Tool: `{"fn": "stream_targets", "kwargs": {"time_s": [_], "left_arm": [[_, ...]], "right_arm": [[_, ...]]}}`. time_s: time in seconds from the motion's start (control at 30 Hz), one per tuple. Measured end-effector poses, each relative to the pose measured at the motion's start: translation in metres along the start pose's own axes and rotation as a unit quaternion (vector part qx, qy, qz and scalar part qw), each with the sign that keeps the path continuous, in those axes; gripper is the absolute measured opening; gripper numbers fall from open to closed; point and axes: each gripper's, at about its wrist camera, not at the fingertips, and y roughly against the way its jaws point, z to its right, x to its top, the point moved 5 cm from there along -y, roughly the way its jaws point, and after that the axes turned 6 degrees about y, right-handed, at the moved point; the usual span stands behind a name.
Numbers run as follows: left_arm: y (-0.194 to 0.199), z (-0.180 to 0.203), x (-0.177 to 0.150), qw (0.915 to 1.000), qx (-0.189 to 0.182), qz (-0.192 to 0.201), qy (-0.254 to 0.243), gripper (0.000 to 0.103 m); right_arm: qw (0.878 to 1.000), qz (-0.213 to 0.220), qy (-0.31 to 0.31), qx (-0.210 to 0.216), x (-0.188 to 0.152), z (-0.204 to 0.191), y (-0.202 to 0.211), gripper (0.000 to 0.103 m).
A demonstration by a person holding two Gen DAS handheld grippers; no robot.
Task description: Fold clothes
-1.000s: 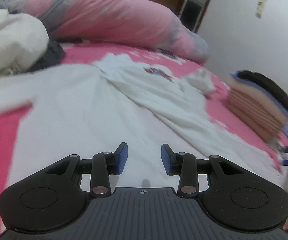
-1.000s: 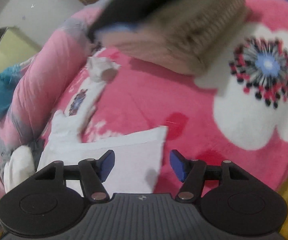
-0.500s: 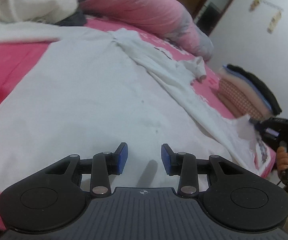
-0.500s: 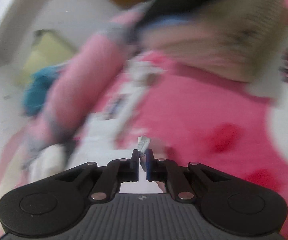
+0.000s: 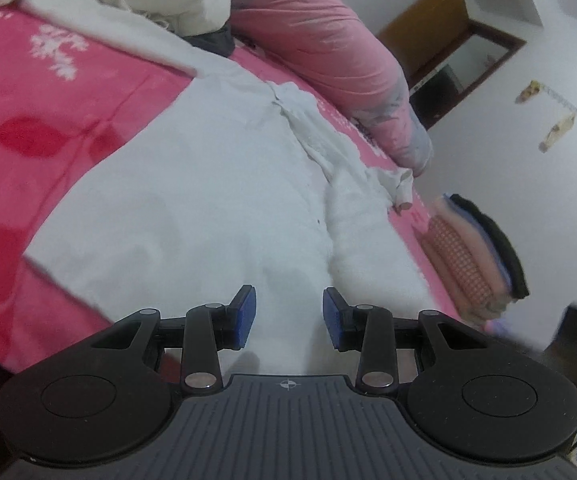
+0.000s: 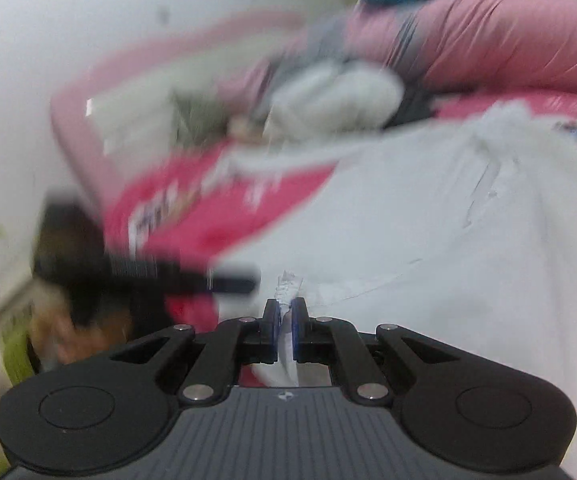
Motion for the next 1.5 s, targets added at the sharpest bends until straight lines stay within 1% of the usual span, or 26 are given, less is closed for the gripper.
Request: {"fn": "stream_targets", "kwargs": {"time_s": [0.07, 0.17, 0.3, 0.37, 0.43, 0.53, 0.6, 0.63, 0.67, 0.73, 0.87, 1.0, 1.07, 1.13, 1.2, 1.3, 1.37, 1.43, 1.5], "left_arm": [[0.001, -0.003, -0.001, 0.9999, -0.01, -0.007, 0.007, 0.037], [0.0, -0.007, -0.004, 0.9993, -0.026, -0.022, 0.015, 0.037], [-0.003, -0.011, -0.009, 0.9959, -0.064, -0.05, 0.041, 0.037], [-0.008, -0.013, -0.011, 0.9934, -0.077, -0.063, 0.056, 0.037], [-0.013, -0.014, -0.014, 0.9928, -0.076, -0.072, 0.058, 0.037], [-0.021, -0.008, -0.02, 0.9953, -0.05, -0.079, 0.026, 0.037], [-0.025, -0.002, -0.024, 0.9956, -0.04, -0.085, 0.0, 0.037], [-0.026, 0.001, -0.026, 0.9955, -0.037, -0.086, -0.011, 0.037], [-0.027, 0.003, -0.028, 0.9954, -0.032, -0.087, -0.022, 0.037], [-0.029, 0.006, -0.031, 0.9951, -0.02, -0.087, -0.044, 0.037], [-0.027, 0.004, -0.031, 0.995, -0.01, -0.08, -0.058, 0.037], [-0.021, 0.005, -0.025, 0.9958, -0.009, -0.062, -0.066, 0.037], [-0.021, 0.011, -0.021, 0.9953, -0.009, -0.054, -0.081, 0.037], [-0.024, 0.02, -0.017, 0.993, -0.009, -0.046, -0.109, 0.037], [-0.032, 0.029, -0.012, 0.99, -0.004, -0.039, -0.136, 0.037], [-0.048, 0.036, -0.004, 0.9868, 0.003, -0.034, -0.158, 0.036], [-0.057, 0.037, 0.002, 0.9851, 0.009, -0.03, -0.169, 0.036], [-0.066, 0.035, 0.007, 0.983, 0.018, -0.031, -0.18, 0.036], [-0.073, 0.037, 0.007, 0.9798, 0.02, -0.04, -0.195, 0.034]], "right_arm": [[1.0, -0.016, 0.01, -0.006, -0.009, -0.01, -0.011, 0.006], [1.0, -0.012, 0.02, -0.007, -0.007, -0.024, -0.012, 0.006], [0.997, -0.013, 0.068, -0.023, -0.008, -0.041, -0.017, 0.006], [0.994, -0.029, 0.096, -0.043, -0.017, -0.047, -0.023, 0.006], [0.989, -0.044, 0.123, -0.066, -0.028, -0.048, -0.03, 0.006], [0.98, -0.07, 0.159, -0.099, -0.043, -0.047, -0.043, 0.009], [0.974, -0.093, 0.176, -0.112, -0.052, -0.047, -0.05, 0.016], [0.971, -0.106, 0.183, -0.115, -0.056, -0.047, -0.053, 0.029], [0.97, -0.104, 0.186, -0.115, -0.057, -0.048, -0.051, 0.038], [0.97, -0.099, 0.191, -0.116, -0.059, -0.05, -0.046, 0.038], [0.982, -0.056, 0.124, -0.13, -0.04, -0.032, -0.013, 0.038], [0.988, -0.012, 0.053, -0.143, -0.021, -0.012, 0.021, 0.038], [0.987, 0.016, 0.013, -0.162, -0.001, 0.005, 0.04, 0.038], [0.981, 0.039, 0.006, -0.188, 0.022, 0.02, 0.051, 0.038], [0.976, 0.049, 0.006, -0.212, 0.048, 0.036, 0.053, 0.038], [0.972, 0.052, 0.0, -0.231, 0.09, 0.066, 0.047, 0.038], [0.974, 0.038, 0.002, -0.224, 0.118, 0.087, 0.029, 0.038], [0.975, 0.019, 0.007, -0.221, 0.137, 0.107, 0.004, 0.038], [0.976, -0.004, 0.009, -0.217, 0.153, 0.126, -0.026, 0.038]]}}
